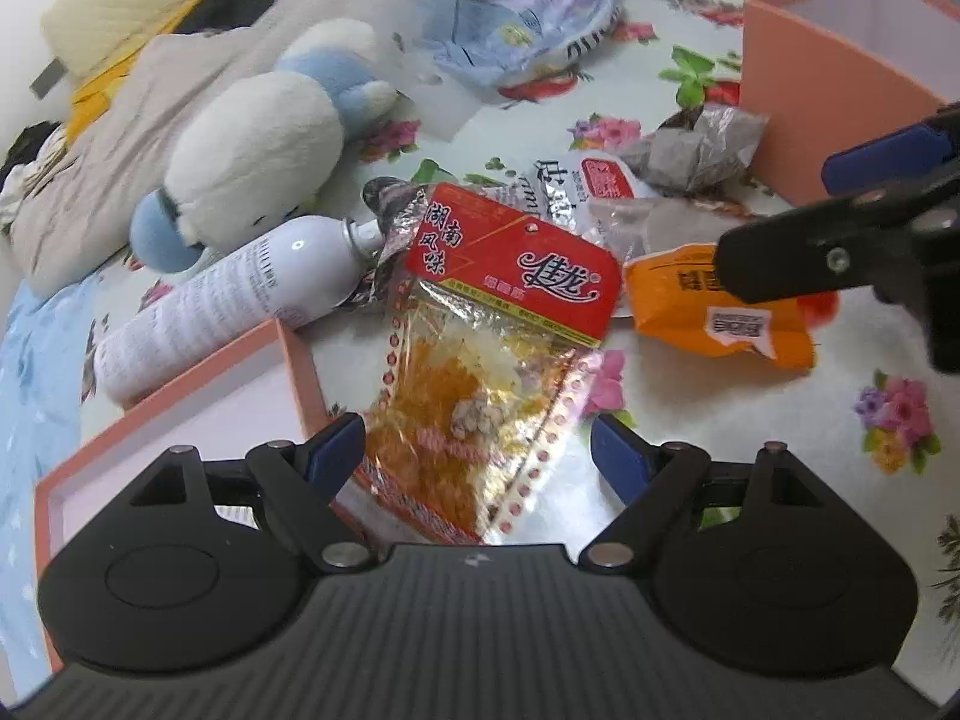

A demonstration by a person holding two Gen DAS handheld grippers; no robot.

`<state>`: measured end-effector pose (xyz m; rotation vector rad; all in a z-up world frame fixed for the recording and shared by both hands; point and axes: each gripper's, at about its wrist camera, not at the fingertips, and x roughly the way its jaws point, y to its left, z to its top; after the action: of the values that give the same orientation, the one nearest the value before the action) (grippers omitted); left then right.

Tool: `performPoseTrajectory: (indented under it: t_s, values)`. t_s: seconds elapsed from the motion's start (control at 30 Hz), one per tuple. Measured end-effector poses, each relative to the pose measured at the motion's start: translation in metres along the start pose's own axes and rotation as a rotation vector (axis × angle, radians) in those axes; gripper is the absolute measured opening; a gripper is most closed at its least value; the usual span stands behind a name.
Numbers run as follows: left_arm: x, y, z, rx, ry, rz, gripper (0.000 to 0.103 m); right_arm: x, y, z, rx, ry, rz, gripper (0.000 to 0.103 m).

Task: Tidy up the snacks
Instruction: 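Grasp the red-topped clear candy bag with the left tool while the right tool grasps the orange-grey bag, then lift the candy bag with the left tool while the right tool lifts the orange-grey bag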

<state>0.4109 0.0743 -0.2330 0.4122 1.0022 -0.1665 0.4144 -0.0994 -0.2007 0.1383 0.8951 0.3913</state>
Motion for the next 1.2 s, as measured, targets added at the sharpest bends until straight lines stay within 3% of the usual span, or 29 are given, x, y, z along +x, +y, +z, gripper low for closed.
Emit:
performPoseTrajectory:
  t_s: [0.23,0.33,0.5,0.6,0.73,0.83,0.87,0.97,1.07,1.2]
  values:
    - [0.025,0.009,0.005,0.100,0.059,-0.022,0.084,0.032,-0.006,0.008,0.110,0.074,-0.107,0.086]
    - [0.033,0.013,0.003,0.099,0.068,-0.045,0.084,0.047,-0.002,0.005,0.122,0.122,-0.173,0.086]
    - [0.037,0.020,0.007,0.071,0.085,-0.097,0.077,0.061,-0.005,-0.002,0.186,0.145,-0.205,0.086]
    - [0.041,0.032,0.006,-0.021,0.099,-0.144,0.071,0.066,-0.008,-0.006,0.187,0.145,-0.187,0.086]
    - [0.037,0.034,0.003,-0.028,0.084,-0.109,0.051,0.071,-0.009,-0.012,0.185,0.141,-0.170,0.087]
    - [0.033,0.035,0.000,-0.038,0.074,-0.094,0.046,0.068,-0.005,-0.016,0.150,0.121,-0.153,0.073]
    - [0.031,0.034,-0.002,-0.043,0.073,-0.086,0.045,0.066,-0.004,-0.017,0.140,0.119,-0.143,0.062]
    - [0.026,0.031,-0.006,-0.069,0.074,-0.075,0.044,0.057,-0.001,-0.017,0.111,0.113,-0.133,0.047]
    - [0.018,0.025,-0.011,-0.107,0.078,-0.080,0.042,0.047,0.001,-0.018,0.075,0.122,-0.134,0.038]
    - [0.001,0.015,-0.021,-0.181,0.082,-0.084,0.040,0.026,0.005,-0.020,0.018,0.125,-0.137,0.036]
